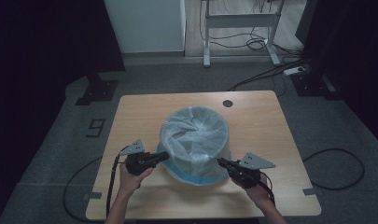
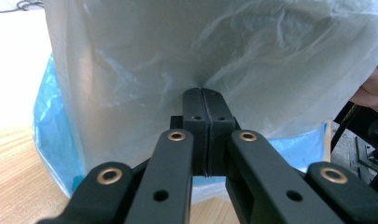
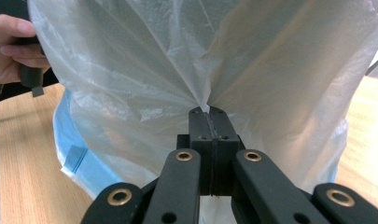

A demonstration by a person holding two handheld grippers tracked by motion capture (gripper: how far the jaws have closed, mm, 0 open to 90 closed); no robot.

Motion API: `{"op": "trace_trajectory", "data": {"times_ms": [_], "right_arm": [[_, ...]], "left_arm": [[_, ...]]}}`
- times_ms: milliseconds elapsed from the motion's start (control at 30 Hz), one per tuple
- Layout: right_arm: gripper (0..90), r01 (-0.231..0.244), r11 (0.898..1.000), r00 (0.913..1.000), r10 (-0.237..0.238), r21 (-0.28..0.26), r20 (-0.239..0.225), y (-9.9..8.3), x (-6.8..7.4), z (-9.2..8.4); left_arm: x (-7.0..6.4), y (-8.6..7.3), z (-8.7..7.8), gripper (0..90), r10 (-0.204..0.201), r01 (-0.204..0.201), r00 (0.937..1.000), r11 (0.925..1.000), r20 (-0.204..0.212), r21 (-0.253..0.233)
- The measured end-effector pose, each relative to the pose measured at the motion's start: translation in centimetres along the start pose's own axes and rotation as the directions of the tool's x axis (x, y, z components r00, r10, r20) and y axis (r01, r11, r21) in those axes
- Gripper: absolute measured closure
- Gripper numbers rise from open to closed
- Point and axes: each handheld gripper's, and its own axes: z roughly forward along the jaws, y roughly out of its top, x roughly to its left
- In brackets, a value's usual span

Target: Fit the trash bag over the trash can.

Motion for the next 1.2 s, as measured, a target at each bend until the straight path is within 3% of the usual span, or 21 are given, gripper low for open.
{"op": "trace_trajectory", "data": {"times_ms": [300,500,567,600,700,800,933,1200], "right_arm": [[89.1,-0.027,0.997,0.9994,0.025,0.068,0.024,-1.7,-0.5,0.9],[89.0,-0.043,0.996,0.9987,0.041,0.077,0.029,-2.0,-0.6,1.1],[84.8,-0.039,0.997,0.9988,0.037,0.072,0.033,-2.1,-0.6,1.0],[75.7,-0.038,0.997,0.9986,0.035,0.065,0.039,-2.0,-0.5,0.9],[54.2,-0.046,0.999,0.9979,0.045,0.02,0.046,-1.7,-0.4,0.2],[40.7,-0.043,0.999,0.9982,0.044,-0.022,0.04,-1.4,-0.4,-0.8],[33.4,-0.063,0.997,0.9964,0.066,-0.051,0.054,-1.6,-1.0,-2.1],[32.8,-0.102,0.991,0.994,0.105,-0.085,0.03,-2.4,-2.9,-4.4]], "left_arm": [[-0.1,-0.4,1.3,87.4,0.005,-0.004,0.9999,0.9956,-0.012,0.094],[-0.2,-0.6,1.8,84.9,0.013,-0.01,0.9997,0.9908,-0.02,0.135],[-0.3,-0.5,1.6,82.7,0.016,-0.012,0.9996,0.9921,-0.025,0.125],[-0.3,-0.5,1.4,79.8,0.019,-0.015,0.9992,0.9936,-0.035,0.112],[-0.4,-0.2,0.2,59.6,0.046,-0.042,0.9967,0.9975,-0.066,0.056],[-0.4,0.1,-1.3,46.4,0.059,-0.059,0.9954,0.9983,-0.076,0.002],[-0.2,0.9,-2.7,38.6,0.085,-0.087,0.9951,0.9955,-0.051,-0.037],[-0.2,3.7,-3.9,37.5,0.168,-0.166,0.9858,0.9812,0.008,-0.098]]}}
